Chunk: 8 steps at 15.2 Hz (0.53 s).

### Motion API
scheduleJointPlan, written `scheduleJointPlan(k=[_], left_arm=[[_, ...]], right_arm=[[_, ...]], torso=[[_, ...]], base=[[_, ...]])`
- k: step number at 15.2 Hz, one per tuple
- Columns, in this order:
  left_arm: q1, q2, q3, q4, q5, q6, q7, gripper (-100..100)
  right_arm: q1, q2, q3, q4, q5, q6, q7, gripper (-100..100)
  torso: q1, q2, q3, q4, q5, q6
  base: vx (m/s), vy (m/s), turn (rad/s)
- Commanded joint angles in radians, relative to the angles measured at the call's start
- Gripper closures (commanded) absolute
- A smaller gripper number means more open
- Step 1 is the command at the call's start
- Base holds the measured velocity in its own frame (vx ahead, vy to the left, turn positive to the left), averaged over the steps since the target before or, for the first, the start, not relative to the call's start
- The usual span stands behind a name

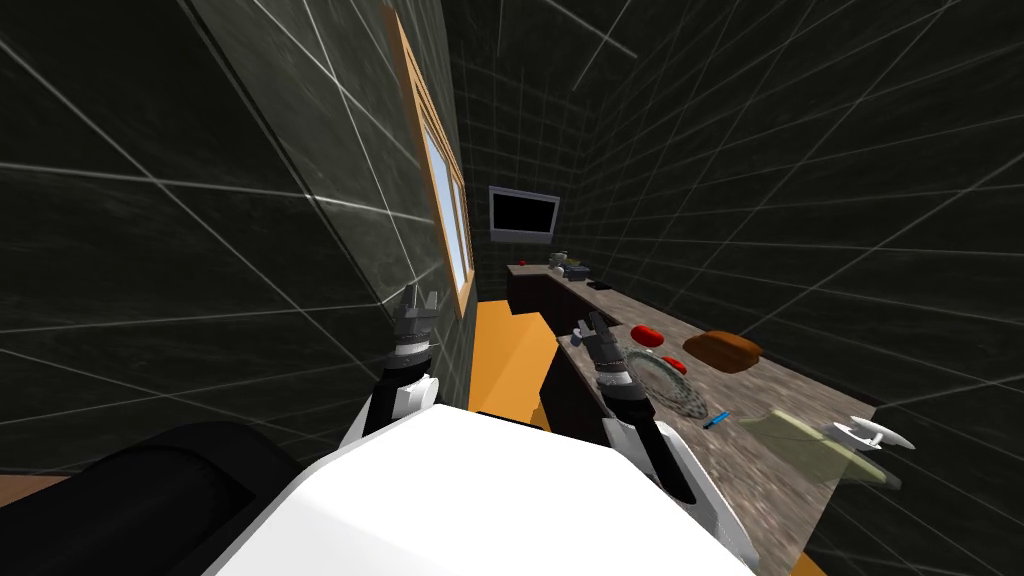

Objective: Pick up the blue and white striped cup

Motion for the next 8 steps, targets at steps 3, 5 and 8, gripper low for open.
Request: scheduleJointPlan(k=[3,5,8], left_arm=[[0.000,0.000,0.000,0.000,0.000,0.000,0.000,0],[0.000,0.000,0.000,0.000,0.000,0.000,0.000,0],[0.000,0.000,0.000,0.000,0.000,0.000,0.000,0]], right_arm=[[-0.003,-0.090,0.001,0.024,0.031,0.002,-0.003,-100],[-0.003,-0.125,0.001,0.024,0.031,0.002,-0.003,-100],[-0.006,-0.191,0.002,0.039,0.052,0.003,-0.005,-100]], torso=[[0.000,0.000,0.000,0.000,0.000,0.000],[0.000,0.000,0.000,0.000,0.000,0.000],[0.000,-0.001,0.000,0.000,0.000,0.000]], base=[[0.025,-0.012,0.038],[0.031,-0.009,0.030],[0.033,-0.015,0.038]])
